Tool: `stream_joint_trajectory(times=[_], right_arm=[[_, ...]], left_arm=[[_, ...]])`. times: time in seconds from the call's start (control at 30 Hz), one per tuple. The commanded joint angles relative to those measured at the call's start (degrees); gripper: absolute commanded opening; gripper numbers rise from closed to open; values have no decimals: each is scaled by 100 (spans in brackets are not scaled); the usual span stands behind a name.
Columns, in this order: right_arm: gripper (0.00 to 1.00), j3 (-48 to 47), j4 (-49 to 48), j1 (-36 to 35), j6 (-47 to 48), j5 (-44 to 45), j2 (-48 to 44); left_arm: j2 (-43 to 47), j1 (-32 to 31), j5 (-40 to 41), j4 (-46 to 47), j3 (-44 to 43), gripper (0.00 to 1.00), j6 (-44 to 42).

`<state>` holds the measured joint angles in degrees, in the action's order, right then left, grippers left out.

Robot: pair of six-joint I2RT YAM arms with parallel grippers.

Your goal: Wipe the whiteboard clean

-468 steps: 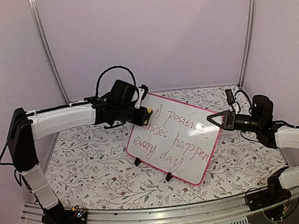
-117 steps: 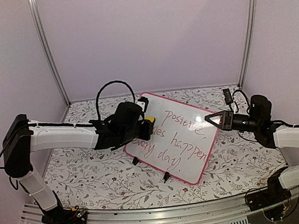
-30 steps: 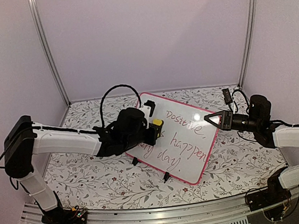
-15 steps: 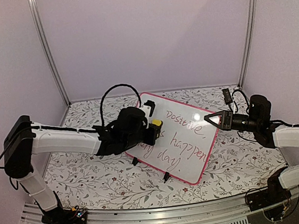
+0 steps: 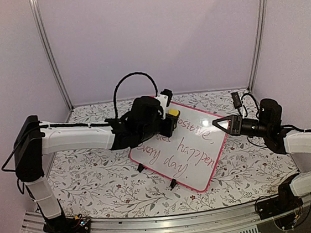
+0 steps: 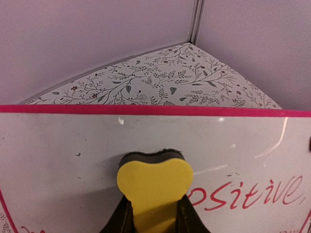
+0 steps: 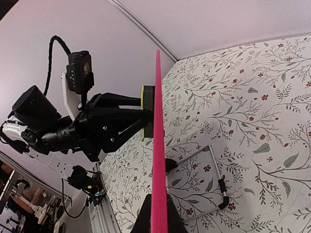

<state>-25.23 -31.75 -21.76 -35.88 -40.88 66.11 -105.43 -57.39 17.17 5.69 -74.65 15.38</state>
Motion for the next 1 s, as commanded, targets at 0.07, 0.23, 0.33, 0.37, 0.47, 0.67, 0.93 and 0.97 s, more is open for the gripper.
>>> stream_joint_trajectory(times=[0.07,0.23,0.33,0.37,0.47,0.67,0.93,0.97], right_arm=[[0,21,177,-225,322,-584,56],[0,19,177,-226,318,-579,60],[0,10,178,-233,318,-579,84],[0,9,167,-232,318,-583,86],[0,10,169,-237,318,-579,104],[0,10,167,-241,310,-579,95],[0,10,178,-246,317,-572,78],[0,14,178,-247,318,-571,78]], left_arm=[[-67,-71,-81,-37,368,0,89],[167,-69,-35,63,952,0,295],[301,-64,18,105,1235,0,394],[344,-67,37,114,1309,0,418],[429,-68,66,125,1431,0,443],[346,-76,-27,143,1162,0,353],[16,-76,-135,27,271,0,23],[-40,-80,-168,9,137,0,0]])
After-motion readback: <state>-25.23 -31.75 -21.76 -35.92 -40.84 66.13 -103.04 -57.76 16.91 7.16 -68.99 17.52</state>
